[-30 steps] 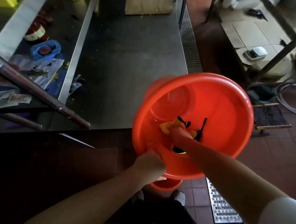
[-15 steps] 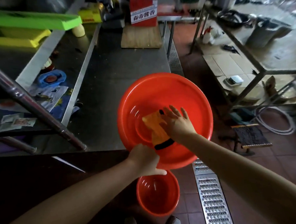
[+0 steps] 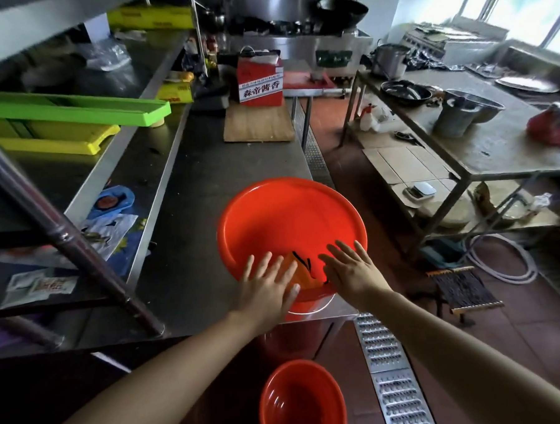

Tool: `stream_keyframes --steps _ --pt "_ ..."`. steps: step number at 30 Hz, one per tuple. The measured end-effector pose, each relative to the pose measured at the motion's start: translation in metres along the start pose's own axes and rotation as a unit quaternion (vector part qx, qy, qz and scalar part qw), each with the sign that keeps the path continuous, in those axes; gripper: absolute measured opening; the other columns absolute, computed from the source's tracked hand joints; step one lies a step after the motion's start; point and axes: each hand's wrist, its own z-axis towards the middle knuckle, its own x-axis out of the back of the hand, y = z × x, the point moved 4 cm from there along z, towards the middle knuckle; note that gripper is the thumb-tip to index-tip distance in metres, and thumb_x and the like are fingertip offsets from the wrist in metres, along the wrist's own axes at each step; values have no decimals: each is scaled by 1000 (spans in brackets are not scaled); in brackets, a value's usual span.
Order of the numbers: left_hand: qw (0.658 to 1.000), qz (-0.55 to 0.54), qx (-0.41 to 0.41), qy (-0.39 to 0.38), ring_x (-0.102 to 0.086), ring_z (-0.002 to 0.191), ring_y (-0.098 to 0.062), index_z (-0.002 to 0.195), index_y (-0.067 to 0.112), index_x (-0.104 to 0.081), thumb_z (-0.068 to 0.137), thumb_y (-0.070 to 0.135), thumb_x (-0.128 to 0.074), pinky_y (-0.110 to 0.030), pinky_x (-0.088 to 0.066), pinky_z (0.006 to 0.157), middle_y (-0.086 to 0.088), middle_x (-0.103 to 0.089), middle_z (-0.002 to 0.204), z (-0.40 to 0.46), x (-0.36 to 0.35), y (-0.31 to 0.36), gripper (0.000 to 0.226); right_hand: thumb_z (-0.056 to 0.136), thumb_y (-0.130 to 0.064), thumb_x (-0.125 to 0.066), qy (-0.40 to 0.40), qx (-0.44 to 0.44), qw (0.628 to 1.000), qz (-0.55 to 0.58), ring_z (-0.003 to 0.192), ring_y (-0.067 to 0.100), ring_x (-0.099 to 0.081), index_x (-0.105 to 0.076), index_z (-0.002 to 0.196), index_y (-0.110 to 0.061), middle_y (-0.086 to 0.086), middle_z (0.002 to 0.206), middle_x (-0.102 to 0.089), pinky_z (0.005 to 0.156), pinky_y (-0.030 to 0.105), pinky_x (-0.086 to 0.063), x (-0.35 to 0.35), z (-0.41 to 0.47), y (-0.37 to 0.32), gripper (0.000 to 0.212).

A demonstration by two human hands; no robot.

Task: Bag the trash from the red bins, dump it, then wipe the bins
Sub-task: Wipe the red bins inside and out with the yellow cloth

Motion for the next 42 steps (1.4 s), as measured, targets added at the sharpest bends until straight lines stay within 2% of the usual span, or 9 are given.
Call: stream_keyframes --steps 3,9,19,23,27,30,34,38,42 --pt "1000 -12 16 0 -19 149 -25 154 33 -26 99 54 -14 -50 -6 120 -2 -31 159 10 3 -5 61 106 -50 -24 -19 -7 1000 2 155 18 -12 -42 150 -34 0 162 -33 124 38 8 -2 9 7 51" --pt "1000 -1 22 -17 -9 151 -21 155 38 -15 98 56 -15 -51 -4 120 0 -17 163 21 11 -19 60 103 -61 -19 -83 23 996 21 155 16 -5 -32 154 -38 -1 167 -19 125 43 4 1 33 13 59" --pt "993 25 105 -37 6 151 -22 155 39 -6 99 60 -9 -48 4 121 -1 -3 165 45 37 -51 60 103 -54 -38 -257 101 957 -86 150 32 -25 -25 158 -26 10 165 -21 120 51 -25 -2 105 -10 63" --pt "994 41 93 -43 11 151 -25 155 40 -6 98 60 -9 -48 6 120 -3 1 165 55 28 -69 61 101 -52 -47 -327 96 937 -78 145 32 -34 -23 157 -33 6 163 -25 115 49 -36 -27 122 -31 64" --pt "996 44 69 -33 14 150 -25 155 41 -13 98 59 -13 -52 2 121 -4 3 165 86 22 -94 60 101 -53 -45 -389 84 910 -115 154 32 -11 -7 161 -27 5 168 -8 122 51 -19 -65 131 -37 76" --pt "998 15 53 -30 13 150 -27 154 40 -20 100 54 -22 -54 1 120 -5 2 165 108 20 -112 56 100 -51 -51 -441 5 889 -125 153 40 -1 -4 161 -29 12 167 5 121 56 -17 -91 138 -40 81" --pt "996 -28 82 -37 10 151 -30 154 38 -21 100 49 -20 -57 -6 119 -8 0 165 117 9 -125 55 107 -40 -40 -423 -53 904 -41 152 33 -16 -18 160 -23 12 166 -16 121 47 -14 -126 145 -48 60" --pt "991 -65 108 -43 12 150 -29 154 40 -12 100 49 -11 -57 -12 119 -9 8 164 118 -4 -130 55 106 -46 -36 -393 -45 918 -25 154 39 1 -5 161 -28 11 168 1 120 64 -10 -162 142 -46 65" --pt "991 -81 99 -40 8 151 -30 155 39 -13 100 47 -14 -56 -13 119 -13 6 164 116 -6 -132 55 94 -64 -30 -332 -103 938 10 154 34 -1 -1 154 -46 0 167 5 114 66 -20 -179 142 -35 69"
